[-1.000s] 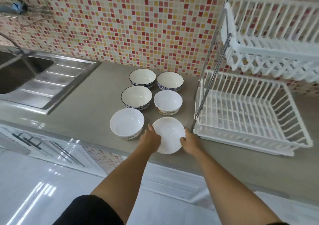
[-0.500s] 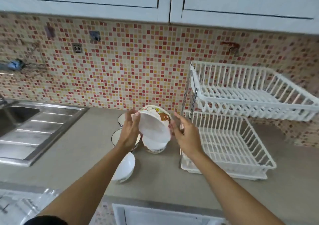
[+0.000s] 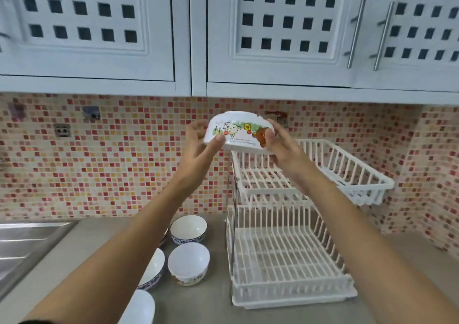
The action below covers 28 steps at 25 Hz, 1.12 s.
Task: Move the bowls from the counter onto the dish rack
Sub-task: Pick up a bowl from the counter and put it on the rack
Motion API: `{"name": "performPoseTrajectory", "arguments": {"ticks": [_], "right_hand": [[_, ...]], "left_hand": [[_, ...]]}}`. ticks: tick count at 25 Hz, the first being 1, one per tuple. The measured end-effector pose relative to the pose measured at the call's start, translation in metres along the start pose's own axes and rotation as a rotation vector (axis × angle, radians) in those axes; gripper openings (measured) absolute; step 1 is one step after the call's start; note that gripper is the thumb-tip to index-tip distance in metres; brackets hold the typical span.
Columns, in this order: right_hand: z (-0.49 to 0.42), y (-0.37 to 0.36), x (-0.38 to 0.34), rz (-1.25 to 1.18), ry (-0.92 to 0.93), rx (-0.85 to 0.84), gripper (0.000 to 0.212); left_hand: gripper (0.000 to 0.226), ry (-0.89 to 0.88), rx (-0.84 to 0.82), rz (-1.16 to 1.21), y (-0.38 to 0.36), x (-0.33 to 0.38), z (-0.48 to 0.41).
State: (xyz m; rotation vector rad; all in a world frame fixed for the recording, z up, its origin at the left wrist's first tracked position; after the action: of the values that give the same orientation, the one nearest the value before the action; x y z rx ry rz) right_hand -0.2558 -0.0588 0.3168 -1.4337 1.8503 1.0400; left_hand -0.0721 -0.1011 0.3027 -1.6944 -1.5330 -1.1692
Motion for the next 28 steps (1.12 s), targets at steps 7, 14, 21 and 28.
{"name": "performPoseTrajectory", "arguments": {"ticks": [7,14,21,28], "right_hand": [[-0.059,0.097,0.068,0.247,-0.025,-0.150,0.106],[-0.113,0.119,0.151,0.514,-0.132,-0.432,0.100],[-0.127,0.096,0.185,0.681,-0.140,-0.672,0.092],[-0.129,0.099,0.181,0.703,-0.202,-0.722,0.090]], "left_hand": [[0.093,0.055,-0.260,-0.528,-0.066,-0.008,-0.088],[0.113,0.250,-0.351,-0.988,-0.116,-0.075,-0.156],[0.115,0.455,-0.417,-1.192,-0.131,-0.105,-0.163],[0.107,0.480,-0.443,-1.279,-0.137,-0.111,-0.164]]}}
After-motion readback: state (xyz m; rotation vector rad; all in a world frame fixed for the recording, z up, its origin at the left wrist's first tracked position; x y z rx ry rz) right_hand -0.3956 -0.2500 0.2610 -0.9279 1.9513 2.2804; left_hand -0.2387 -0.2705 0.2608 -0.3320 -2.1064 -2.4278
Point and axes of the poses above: each hand's wrist, its own z-axis away from the middle knuckle, its own y-axis out of the back of the hand, x = y × z, the point moved 4 cm from there along -z, towards the middle knuckle, and after that the axes turned 8 degrees about y, right-handed, at the moved point
